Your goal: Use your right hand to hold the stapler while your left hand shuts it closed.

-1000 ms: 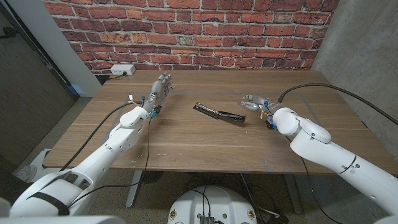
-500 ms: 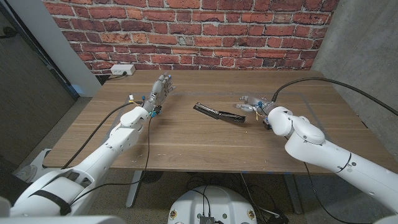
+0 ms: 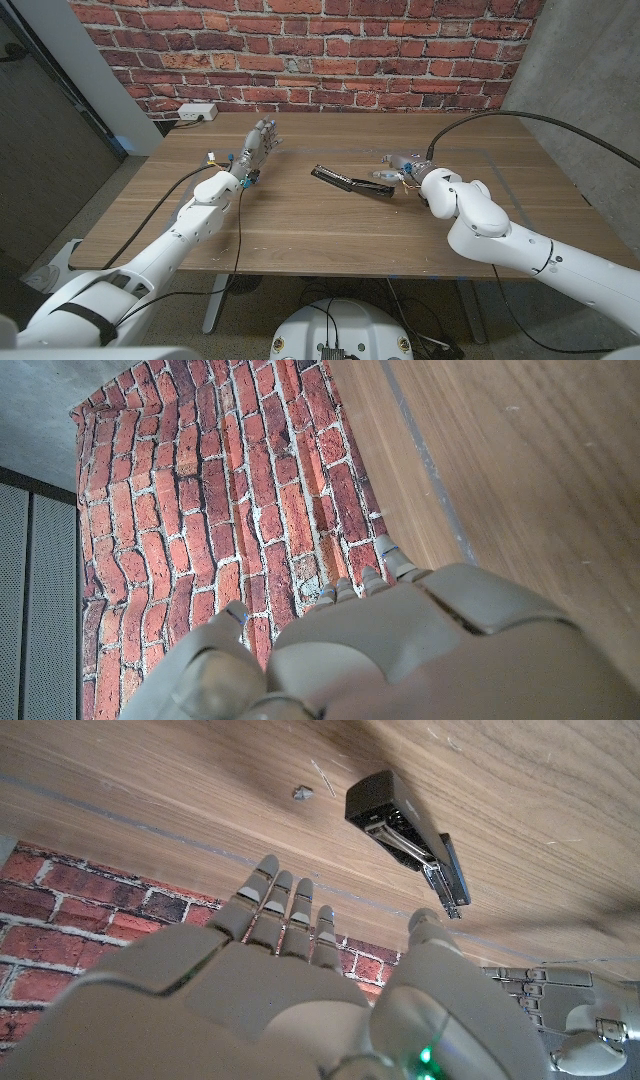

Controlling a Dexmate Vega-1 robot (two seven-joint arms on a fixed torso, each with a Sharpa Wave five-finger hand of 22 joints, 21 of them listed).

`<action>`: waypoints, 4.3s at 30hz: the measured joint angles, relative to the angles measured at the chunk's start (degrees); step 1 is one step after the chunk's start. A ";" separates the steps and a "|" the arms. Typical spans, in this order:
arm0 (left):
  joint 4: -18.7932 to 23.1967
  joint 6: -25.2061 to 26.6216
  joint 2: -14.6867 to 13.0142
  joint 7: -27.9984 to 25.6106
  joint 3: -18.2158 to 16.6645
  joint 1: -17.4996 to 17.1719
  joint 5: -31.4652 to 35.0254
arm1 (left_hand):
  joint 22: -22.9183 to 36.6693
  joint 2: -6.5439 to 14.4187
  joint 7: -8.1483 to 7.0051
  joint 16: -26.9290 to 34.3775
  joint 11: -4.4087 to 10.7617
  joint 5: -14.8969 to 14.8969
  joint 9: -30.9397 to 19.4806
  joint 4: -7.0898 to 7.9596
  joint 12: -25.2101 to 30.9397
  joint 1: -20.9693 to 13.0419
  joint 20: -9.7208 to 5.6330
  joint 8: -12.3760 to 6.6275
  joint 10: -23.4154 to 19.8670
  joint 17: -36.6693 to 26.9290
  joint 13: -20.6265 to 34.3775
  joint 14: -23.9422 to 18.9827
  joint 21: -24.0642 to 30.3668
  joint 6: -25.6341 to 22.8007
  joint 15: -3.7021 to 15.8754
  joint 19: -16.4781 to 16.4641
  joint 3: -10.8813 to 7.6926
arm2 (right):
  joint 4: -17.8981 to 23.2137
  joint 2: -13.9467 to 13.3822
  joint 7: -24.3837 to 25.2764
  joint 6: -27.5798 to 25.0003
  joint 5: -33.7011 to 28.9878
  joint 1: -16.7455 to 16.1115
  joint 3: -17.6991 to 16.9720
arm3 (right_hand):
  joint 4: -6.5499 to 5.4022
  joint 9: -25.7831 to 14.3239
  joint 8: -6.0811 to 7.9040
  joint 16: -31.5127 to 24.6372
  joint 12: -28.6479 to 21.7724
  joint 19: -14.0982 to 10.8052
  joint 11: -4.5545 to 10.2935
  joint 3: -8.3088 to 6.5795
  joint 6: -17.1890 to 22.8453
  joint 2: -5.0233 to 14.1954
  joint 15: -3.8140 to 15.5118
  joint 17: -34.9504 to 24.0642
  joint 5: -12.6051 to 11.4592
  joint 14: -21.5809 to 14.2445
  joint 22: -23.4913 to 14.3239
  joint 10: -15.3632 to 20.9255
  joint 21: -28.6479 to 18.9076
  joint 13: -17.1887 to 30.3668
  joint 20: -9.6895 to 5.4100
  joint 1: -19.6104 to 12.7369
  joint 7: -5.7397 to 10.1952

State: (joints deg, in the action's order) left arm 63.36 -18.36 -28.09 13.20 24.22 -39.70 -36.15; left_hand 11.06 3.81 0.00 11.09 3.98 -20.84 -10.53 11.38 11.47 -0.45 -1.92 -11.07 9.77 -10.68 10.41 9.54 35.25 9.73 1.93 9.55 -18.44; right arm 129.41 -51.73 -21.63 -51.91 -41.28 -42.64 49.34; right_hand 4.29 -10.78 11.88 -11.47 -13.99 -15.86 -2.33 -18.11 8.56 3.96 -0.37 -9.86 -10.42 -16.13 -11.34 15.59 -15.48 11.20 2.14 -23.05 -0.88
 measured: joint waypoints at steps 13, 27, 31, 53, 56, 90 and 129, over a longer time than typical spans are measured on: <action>0.04 0.08 -0.13 0.04 0.04 0.12 0.01 | 0.00 0.44 0.00 0.00 0.00 0.00 0.00 0.00 0.00 0.44 0.00 0.00 0.00 0.00 0.00 0.00 0.00 0.00 0.00 0.00 0.00 | 0.03 0.46 -8.09 -2.12 -9.50 3.84 5.81 | 3.01 0.00 0.23 0.00 -0.44 -0.30 1.33 -0.15 1.59 -1.54 0.91 0.00 -0.88 -1.52 0.01 1.94 0.00 0.00 -0.31 -3.80 0.17; 0.48 0.70 -0.23 -0.06 0.11 0.21 0.08 | 0.00 -0.02 0.00 0.00 0.00 0.00 0.00 0.16 0.00 -0.01 0.00 0.00 0.00 0.00 0.00 0.00 0.00 0.00 0.00 0.00 -0.16 | -1.44 1.46 -14.25 -1.56 -15.15 5.46 8.12 | 4.35 0.00 0.23 0.24 -0.64 -0.40 2.05 0.23 1.58 -3.20 1.80 -0.01 -1.85 -2.41 0.01 2.66 0.01 0.00 -0.41 -6.10 0.17; 0.52 0.78 -0.23 -0.07 0.13 0.26 0.08 | 0.00 -0.01 0.00 0.00 0.00 0.00 0.00 0.16 0.00 0.00 0.00 0.00 0.00 0.00 0.00 0.00 0.00 0.00 0.00 0.00 -0.16 | -1.96 1.75 -15.34 -1.25 -16.14 5.61 8.33 | 4.59 0.00 0.23 0.46 -0.64 -0.60 2.04 0.48 1.58 -3.75 1.85 -0.01 -2.06 -2.35 0.01 3.27 0.03 0.00 -0.61 -6.61 0.17; -0.30 0.90 0.22 0.51 0.50 1.15 0.16 | 0.00 0.50 0.00 0.00 0.00 0.00 0.00 0.16 0.00 0.51 0.00 0.00 0.00 0.00 0.00 0.00 0.00 0.00 0.00 0.00 -0.15 | -5.74 4.15 -23.78 0.82 -25.66 6.69 10.48 | 4.95 0.00 1.46 0.50 -1.72 -0.99 5.53 0.87 9.22 -4.41 2.79 -0.16 -4.44 -5.09 -0.26 8.64 0.04 -0.29 -4.11 -13.68 3.64; -0.40 0.91 0.25 0.58 0.50 1.25 0.17 | 0.00 0.05 0.00 0.00 0.00 0.00 0.00 0.16 0.00 0.06 0.00 0.00 0.00 0.00 0.00 0.00 0.00 0.00 0.00 0.00 -0.15 | -6.31 4.59 -24.30 1.18 -26.52 6.59 10.48 | 4.13 0.00 1.77 0.00 -2.34 -1.30 6.80 0.54 11.78 -3.21 2.85 -0.37 -5.02 -6.72 -0.28 10.69 0.04 -0.29 -4.42 -14.88 4.78; 0.07 0.95 -0.05 1.20 0.18 0.64 -0.48 | 0.00 -0.54 0.00 0.00 0.00 0.00 0.01 0.16 0.00 0.52 0.00 0.00 0.00 0.00 0.00 0.00 0.00 0.00 0.00 0.00 -0.15 | -9.10 7.09 -26.29 4.29 -36.49 3.75 8.85 | 3.04 0.13 1.61 -5.41 -4.44 -9.11 11.77 -3.12 27.88 4.88 5.86 -2.77 -6.18 -32.36 -3.68 29.66 -6.41 -0.71 -4.81 -22.29 9.20; -1.00 1.79 0.18 2.35 0.94 2.11 0.04 | 0.00 -0.29 0.00 0.00 0.00 0.00 0.01 0.16 0.00 0.46 0.00 0.00 0.00 -0.01 0.00 0.00 0.00 0.00 0.00 0.00 -0.15 | -9.89 5.43 7.66 8.26 -19.12 -6.33 -1.41 | 2.00 -1.90 1.56 -12.19 -5.98 -13.14 6.67 -2.07 46.23 -0.98 13.91 -10.23 -1.94 -55.68 -17.83 49.89 -30.99 2.32 -5.01 -28.14 2.84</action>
State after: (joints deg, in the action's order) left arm 62.36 -16.57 -27.91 15.54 25.16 -37.58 -36.12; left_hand 11.06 3.53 0.00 11.09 3.98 -20.83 -10.52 11.54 11.47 0.01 -1.92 -11.07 9.76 -10.68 10.42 9.54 35.25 9.72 1.93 9.55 -18.60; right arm 119.52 -46.30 -13.97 -43.65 -60.40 -48.96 47.93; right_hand 6.28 -12.68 13.43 -23.66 -19.97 -29.00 4.34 -20.18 54.79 2.98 13.54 -20.09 -12.36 -71.81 -29.18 65.48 -46.47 13.52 -2.86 -51.20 1.96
